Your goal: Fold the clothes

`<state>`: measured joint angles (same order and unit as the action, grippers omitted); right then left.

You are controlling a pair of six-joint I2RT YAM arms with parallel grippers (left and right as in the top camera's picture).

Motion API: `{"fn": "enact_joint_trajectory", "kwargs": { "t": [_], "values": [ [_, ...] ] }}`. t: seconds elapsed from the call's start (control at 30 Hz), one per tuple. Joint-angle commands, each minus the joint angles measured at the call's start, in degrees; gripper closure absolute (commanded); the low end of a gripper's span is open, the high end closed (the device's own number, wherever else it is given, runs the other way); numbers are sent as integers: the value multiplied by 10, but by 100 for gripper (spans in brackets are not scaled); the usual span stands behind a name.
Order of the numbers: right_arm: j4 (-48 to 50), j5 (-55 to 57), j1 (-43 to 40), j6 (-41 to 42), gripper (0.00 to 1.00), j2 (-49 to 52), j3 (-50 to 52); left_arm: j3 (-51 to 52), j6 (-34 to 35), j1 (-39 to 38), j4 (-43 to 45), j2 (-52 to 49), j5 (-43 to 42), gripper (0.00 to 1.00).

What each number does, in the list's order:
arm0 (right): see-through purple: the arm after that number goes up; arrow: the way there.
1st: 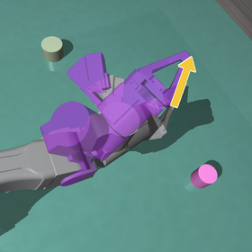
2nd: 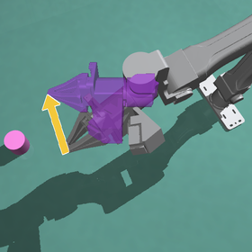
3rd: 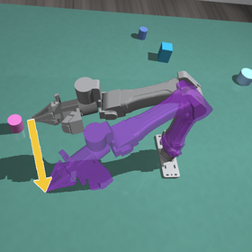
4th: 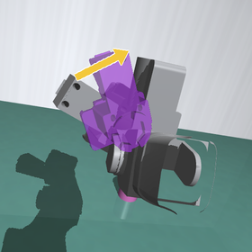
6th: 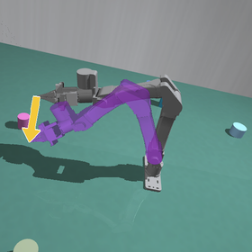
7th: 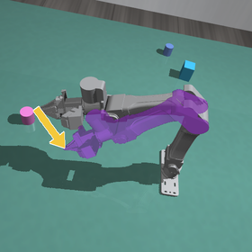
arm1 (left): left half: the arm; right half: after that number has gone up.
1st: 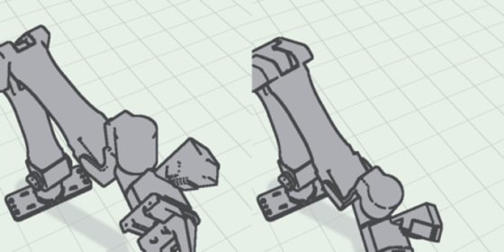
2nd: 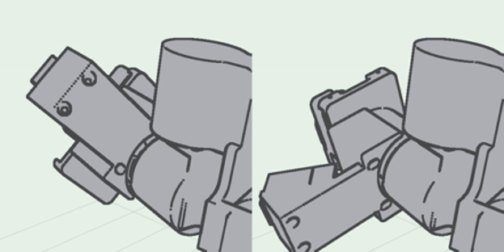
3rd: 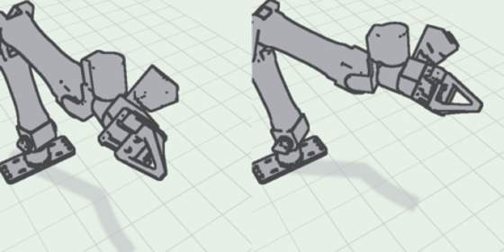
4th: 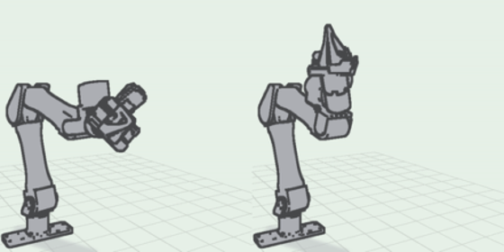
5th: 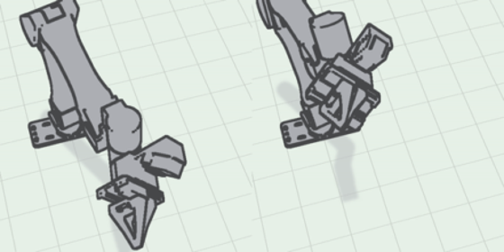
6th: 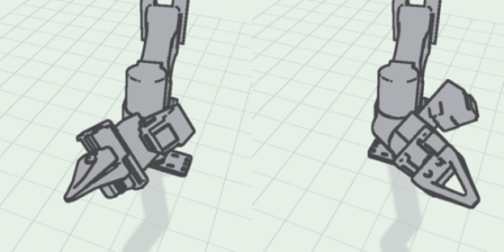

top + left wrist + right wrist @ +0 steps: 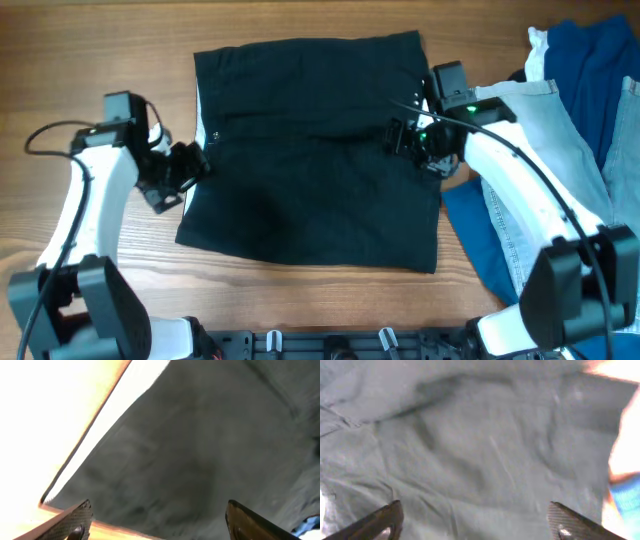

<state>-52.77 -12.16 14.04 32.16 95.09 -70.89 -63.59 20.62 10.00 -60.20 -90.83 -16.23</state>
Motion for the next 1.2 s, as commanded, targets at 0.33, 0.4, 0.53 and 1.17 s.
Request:
{"fn": "enact_joint_trajectory", "kwargs": {
  "t": [0.33, 0.4, 0.53, 1.17],
  "values": [
    [-74, 2, -1, 110, 0, -12, 39, 184, 174, 32, 63, -2, 122, 28],
    [-87, 1, -1, 137, 1, -12, 39, 203, 174, 32, 114, -2, 123, 35],
    [-112, 1, -1, 175, 0, -16, 39, 213, 174, 32, 130, -2, 122, 55],
    [-10, -114, 3, 306, 0, -183, 372, 213, 156, 32, 94, -2, 122, 96]
  ]
}}
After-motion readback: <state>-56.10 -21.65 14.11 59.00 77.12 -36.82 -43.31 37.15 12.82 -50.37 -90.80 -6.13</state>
